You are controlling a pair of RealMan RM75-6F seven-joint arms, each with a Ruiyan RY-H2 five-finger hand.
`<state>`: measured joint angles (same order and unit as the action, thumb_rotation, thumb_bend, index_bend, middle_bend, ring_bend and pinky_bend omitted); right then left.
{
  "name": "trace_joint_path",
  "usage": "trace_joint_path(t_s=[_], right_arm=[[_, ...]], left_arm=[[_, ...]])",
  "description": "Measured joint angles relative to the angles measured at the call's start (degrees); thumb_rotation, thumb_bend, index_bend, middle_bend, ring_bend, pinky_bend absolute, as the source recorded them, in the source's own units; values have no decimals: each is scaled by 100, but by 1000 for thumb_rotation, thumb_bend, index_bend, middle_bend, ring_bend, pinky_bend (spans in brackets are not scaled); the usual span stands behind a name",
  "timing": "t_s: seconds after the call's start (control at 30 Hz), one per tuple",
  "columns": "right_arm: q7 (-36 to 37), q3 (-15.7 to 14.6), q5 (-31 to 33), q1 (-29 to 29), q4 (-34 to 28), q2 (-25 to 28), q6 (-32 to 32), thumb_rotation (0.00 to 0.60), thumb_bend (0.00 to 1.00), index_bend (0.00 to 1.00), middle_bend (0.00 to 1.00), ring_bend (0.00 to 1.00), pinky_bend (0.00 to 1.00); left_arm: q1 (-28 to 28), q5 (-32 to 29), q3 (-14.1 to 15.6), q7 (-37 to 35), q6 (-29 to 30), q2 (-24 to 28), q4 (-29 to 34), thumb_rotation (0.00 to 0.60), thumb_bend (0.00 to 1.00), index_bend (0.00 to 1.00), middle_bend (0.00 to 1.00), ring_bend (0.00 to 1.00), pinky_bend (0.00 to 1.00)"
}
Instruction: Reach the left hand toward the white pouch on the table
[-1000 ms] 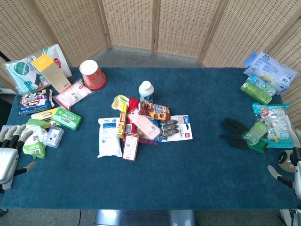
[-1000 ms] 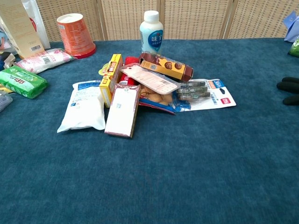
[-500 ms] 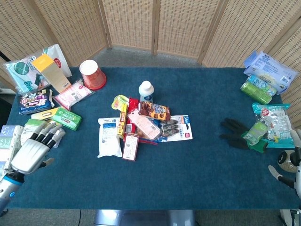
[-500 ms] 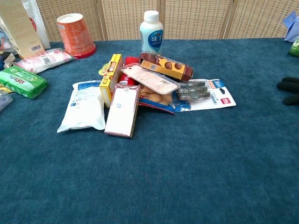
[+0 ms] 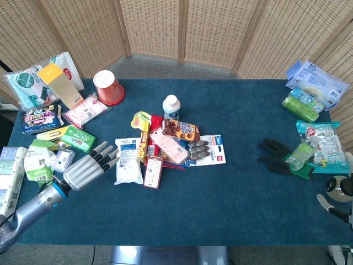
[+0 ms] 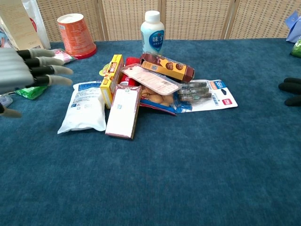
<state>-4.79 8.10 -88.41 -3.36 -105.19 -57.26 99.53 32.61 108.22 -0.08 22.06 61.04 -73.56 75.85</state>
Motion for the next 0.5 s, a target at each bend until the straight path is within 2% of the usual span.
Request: trace_joint_path(t_s=[0.27, 0.5], right_arm=[[153, 43, 29, -48, -36, 90, 90, 600, 0, 0, 0, 0, 0], [287, 71, 73, -64, -61, 161, 98, 600, 0, 0, 0, 0, 0]], left_arm=[[408, -280, -60, 567, -706, -495, 1, 600, 0, 86, 0, 0, 0], [647, -650, -156, 923, -1086, -843, -78, 600, 0, 85, 0, 0, 0]])
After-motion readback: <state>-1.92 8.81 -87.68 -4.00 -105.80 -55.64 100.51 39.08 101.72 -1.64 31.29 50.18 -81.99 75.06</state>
